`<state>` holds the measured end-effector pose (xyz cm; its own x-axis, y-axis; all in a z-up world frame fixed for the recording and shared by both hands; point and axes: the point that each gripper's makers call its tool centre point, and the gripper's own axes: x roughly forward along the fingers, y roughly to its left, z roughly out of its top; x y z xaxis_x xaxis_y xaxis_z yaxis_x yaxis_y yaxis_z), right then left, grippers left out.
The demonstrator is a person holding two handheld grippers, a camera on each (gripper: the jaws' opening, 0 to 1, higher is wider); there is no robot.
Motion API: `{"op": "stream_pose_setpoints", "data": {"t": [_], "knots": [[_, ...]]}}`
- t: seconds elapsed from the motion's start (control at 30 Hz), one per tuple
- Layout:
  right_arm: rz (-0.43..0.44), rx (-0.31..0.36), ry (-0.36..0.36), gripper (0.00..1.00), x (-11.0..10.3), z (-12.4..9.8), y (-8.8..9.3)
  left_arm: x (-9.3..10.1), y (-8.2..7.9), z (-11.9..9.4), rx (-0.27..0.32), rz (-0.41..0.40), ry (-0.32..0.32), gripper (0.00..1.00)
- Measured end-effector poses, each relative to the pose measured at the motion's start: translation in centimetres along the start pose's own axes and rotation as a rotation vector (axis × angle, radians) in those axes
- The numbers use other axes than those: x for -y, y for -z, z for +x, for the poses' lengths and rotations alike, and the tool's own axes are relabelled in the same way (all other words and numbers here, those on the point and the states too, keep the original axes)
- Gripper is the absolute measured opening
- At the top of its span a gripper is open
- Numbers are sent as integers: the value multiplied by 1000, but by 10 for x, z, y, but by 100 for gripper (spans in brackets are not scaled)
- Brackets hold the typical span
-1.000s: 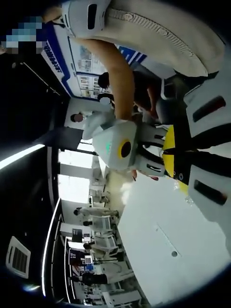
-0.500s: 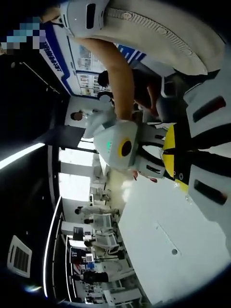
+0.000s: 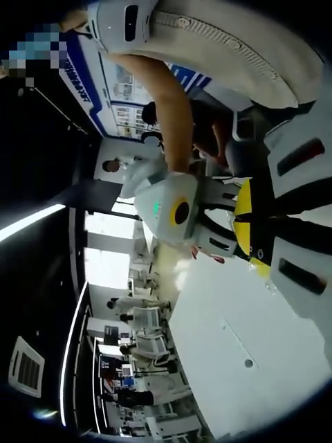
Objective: Compare the silicone blocks by pressing each to a similar depth, holding the contact briefly, and releasing to observe deformation and rebound differences across the visible hardness samples.
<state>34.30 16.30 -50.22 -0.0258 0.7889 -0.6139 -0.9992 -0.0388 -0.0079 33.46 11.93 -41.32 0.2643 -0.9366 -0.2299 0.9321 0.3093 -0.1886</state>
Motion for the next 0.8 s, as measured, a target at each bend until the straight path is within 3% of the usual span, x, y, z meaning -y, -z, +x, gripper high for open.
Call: {"op": "stream_pose_setpoints", "data": {"t": [0.8], "knots": [[-9,-28,-4,23,-3,0,6,-2,3,1,2,-22,10,0]]}}
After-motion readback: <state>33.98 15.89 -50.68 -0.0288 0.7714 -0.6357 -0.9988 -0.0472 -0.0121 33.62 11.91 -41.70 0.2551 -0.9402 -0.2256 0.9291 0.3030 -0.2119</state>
